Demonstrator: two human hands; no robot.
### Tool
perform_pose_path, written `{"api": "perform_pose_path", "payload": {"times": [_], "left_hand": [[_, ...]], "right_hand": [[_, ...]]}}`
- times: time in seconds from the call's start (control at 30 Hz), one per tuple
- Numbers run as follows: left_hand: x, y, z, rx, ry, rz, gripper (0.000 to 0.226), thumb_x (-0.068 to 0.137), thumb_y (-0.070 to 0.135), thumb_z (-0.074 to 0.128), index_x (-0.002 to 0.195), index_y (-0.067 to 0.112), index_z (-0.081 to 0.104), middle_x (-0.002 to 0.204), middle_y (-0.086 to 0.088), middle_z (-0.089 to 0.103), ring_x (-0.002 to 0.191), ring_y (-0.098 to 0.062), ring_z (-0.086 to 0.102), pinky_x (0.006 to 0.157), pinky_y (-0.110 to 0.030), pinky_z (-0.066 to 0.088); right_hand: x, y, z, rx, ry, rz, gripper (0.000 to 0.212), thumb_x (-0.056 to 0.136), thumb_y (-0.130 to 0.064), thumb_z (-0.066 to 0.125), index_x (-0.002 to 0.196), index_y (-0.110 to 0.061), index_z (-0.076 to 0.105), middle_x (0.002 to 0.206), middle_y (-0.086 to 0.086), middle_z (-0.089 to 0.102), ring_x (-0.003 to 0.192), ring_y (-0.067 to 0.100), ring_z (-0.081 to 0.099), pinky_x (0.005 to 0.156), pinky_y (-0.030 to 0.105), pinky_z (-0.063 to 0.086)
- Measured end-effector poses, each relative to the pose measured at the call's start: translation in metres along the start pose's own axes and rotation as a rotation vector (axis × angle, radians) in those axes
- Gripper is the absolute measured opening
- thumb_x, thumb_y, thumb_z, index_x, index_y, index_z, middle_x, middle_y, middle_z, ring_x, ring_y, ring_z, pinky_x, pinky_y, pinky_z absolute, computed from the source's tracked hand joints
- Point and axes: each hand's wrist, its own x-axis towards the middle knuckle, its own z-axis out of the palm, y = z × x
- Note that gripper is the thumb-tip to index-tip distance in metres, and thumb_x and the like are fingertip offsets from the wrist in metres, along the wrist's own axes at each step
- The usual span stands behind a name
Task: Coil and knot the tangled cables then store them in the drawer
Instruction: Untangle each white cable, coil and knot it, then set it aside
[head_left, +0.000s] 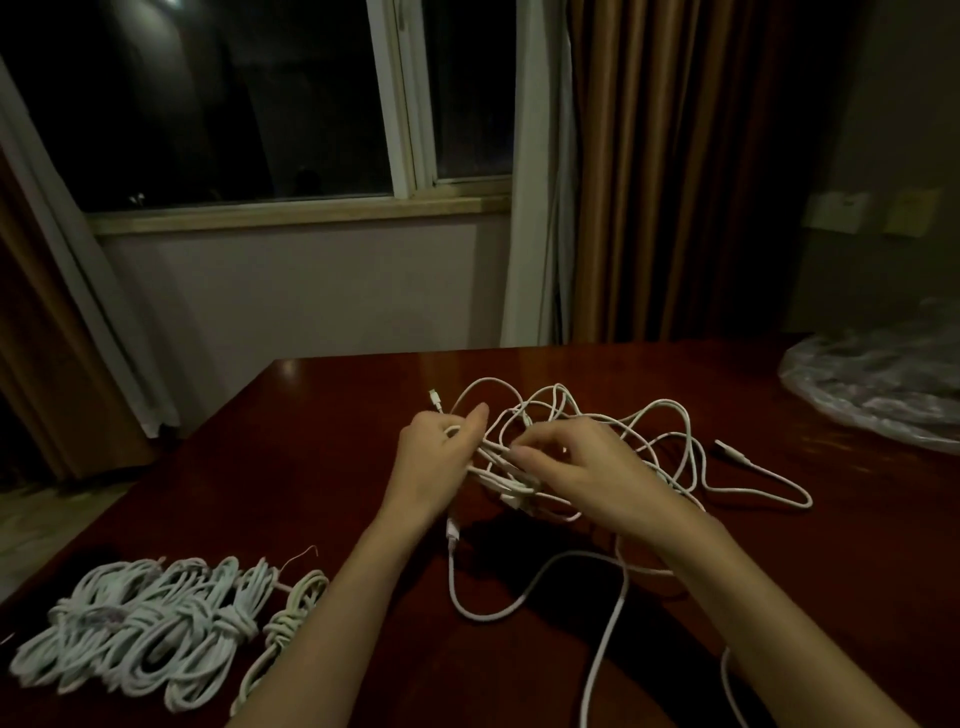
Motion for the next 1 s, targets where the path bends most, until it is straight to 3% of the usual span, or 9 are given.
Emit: {"api": "perform_pose_path", "payload": {"times": [0.17,0.3,0.43,0.5,0.63,0.77,0.87,0.93,1.0], "left_hand": [[-0.002,0.013,0.008,-0.312,0.016,-0.010,0.052,0.098,0.028,0.051,0.051,0.003,0.047,0.046,-0.006,0.039,0.042,-0.018,0.034,0.045,-0.017,0.033],[-0.002,0.014,0.012,-0.326,0.330,0.024,0.049,0.100,0.022,0.048,0.055,0.003,0.049,0.048,-0.006,0.037,0.045,-0.016,0.035,0.045,-0.021,0.031],[-0.001,-0.002,0.002,-0.121,0.435,0.121,0.056,0.100,0.018,0.049,0.045,0.013,0.036,0.039,0.009,0.033,0.039,-0.011,0.031,0.043,-0.022,0.024],[0.000,-0.005,0.002,-0.048,0.429,0.192,0.059,0.099,0.018,0.050,0.043,0.020,0.033,0.036,0.008,0.032,0.038,-0.012,0.033,0.041,-0.020,0.022],[0.000,-0.007,0.008,0.028,0.305,0.296,0.057,0.097,0.030,0.050,0.042,0.024,0.037,0.036,0.006,0.035,0.037,-0.016,0.039,0.040,-0.020,0.026],[-0.007,-0.001,0.017,-0.042,0.123,0.356,0.056,0.092,0.044,0.044,0.042,0.019,0.048,0.041,-0.003,0.043,0.038,-0.021,0.039,0.042,-0.022,0.026],[-0.011,0.011,0.027,-0.222,0.049,0.284,0.056,0.096,0.029,0.049,0.042,0.023,0.037,0.038,0.010,0.031,0.037,-0.005,0.027,0.046,-0.010,0.028],[-0.011,0.014,0.031,-0.331,0.065,0.206,0.058,0.100,0.020,0.049,0.044,0.013,0.037,0.039,0.011,0.033,0.037,-0.002,0.028,0.046,-0.011,0.029],[-0.011,0.016,0.031,-0.400,0.137,0.130,0.057,0.101,0.018,0.047,0.046,0.007,0.040,0.040,0.008,0.036,0.038,-0.004,0.030,0.044,-0.016,0.029]], "right_hand": [[-0.001,0.009,-0.001,-0.002,0.299,-0.083,0.015,0.090,-0.026,0.064,0.094,-0.017,0.076,0.074,-0.017,0.065,0.076,-0.002,0.061,0.066,0.011,0.045],[-0.003,0.002,0.032,-0.080,0.025,-0.004,0.020,0.097,-0.023,0.054,0.101,-0.013,0.070,0.082,0.004,0.069,0.067,0.019,0.063,0.064,0.032,0.050],[-0.012,-0.021,0.054,-0.095,-0.070,-0.103,0.033,0.103,-0.031,0.039,0.082,-0.013,0.057,0.069,-0.001,0.057,0.057,0.015,0.051,0.059,0.033,0.044],[-0.014,-0.026,0.051,-0.164,0.015,-0.178,0.032,0.103,-0.032,0.039,0.084,-0.014,0.059,0.070,-0.002,0.057,0.058,0.015,0.052,0.060,0.032,0.046],[-0.013,-0.024,0.029,-0.269,0.230,-0.226,0.033,0.097,-0.039,0.044,0.081,-0.019,0.064,0.060,-0.012,0.052,0.047,0.005,0.047,0.050,0.013,0.032],[-0.007,-0.010,0.004,-0.157,0.397,-0.158,0.032,0.087,-0.049,0.048,0.066,-0.027,0.060,0.051,-0.014,0.051,0.048,0.005,0.053,0.048,0.016,0.040],[-0.001,0.002,-0.011,0.142,0.351,-0.056,0.043,0.085,-0.044,0.062,0.057,-0.011,0.060,0.047,-0.008,0.048,0.046,0.005,0.046,0.049,0.015,0.037],[0.000,0.007,-0.008,0.361,0.283,-0.011,0.049,0.082,-0.044,0.062,0.060,0.000,0.059,0.051,0.000,0.047,0.048,0.008,0.045,0.052,0.019,0.038],[0.001,0.009,0.006,0.399,0.229,0.036,0.041,0.088,-0.040,0.058,0.069,-0.004,0.067,0.055,0.000,0.053,0.052,0.009,0.048,0.054,0.023,0.039]]}}
